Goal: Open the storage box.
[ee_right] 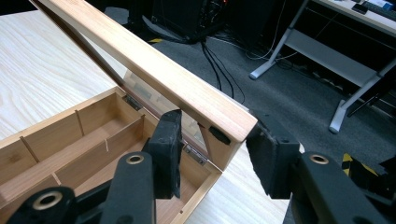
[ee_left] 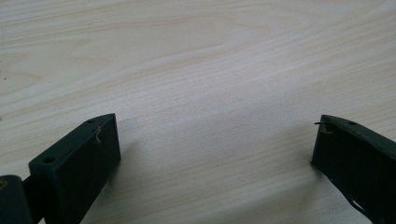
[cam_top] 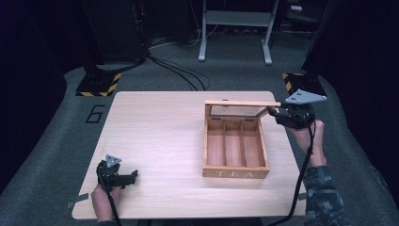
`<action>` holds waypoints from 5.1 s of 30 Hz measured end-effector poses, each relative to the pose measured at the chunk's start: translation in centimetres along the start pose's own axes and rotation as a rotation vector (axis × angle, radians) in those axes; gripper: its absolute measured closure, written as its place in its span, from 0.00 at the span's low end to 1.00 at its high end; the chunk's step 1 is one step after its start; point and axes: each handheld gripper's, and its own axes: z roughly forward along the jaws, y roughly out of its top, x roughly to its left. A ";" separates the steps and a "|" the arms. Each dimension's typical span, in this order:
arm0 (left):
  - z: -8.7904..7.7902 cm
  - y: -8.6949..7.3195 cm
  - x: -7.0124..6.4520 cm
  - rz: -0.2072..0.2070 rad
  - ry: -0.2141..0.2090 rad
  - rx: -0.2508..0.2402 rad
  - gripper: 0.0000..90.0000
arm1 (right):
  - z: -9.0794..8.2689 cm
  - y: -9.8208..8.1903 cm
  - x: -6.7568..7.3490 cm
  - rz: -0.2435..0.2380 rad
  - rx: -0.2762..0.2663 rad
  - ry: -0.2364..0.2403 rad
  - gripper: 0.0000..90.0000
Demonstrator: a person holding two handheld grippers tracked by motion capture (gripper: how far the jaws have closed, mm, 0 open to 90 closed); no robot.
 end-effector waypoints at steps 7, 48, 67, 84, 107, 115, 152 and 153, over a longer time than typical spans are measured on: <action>0.0 0.0 0.0 0.000 0.000 0.000 0.01 | 0.0 0.0 0.0 0.000 0.001 0.001 0.62; 0.0 0.0 0.0 0.000 0.000 0.000 0.01 | -0.1 -0.2 0.1 0.000 -0.002 -0.005 0.63; 0.0 0.0 0.0 0.000 0.000 0.000 0.01 | -0.2 -0.3 0.2 0.004 -0.002 -0.005 0.63; 0.0 0.0 0.0 0.000 0.000 0.001 0.01 | -0.9 -2.3 1.8 0.000 -0.013 -0.024 0.65; 0.0 0.0 0.0 0.002 -0.003 0.004 0.01 | -1.9 -7.6 5.1 0.024 -0.023 -0.036 0.65; -0.1 0.0 0.0 0.001 -0.003 0.005 0.01 | -1.8 -9.8 6.0 0.076 -0.019 -0.029 0.65; 0.0 0.0 0.0 0.000 -0.004 0.005 0.01 | -1.2 -16.9 9.5 0.190 0.136 0.089 0.57; 0.0 0.0 0.0 0.002 -0.004 0.005 0.01 | -1.2 -17.4 9.6 0.207 0.126 0.097 0.58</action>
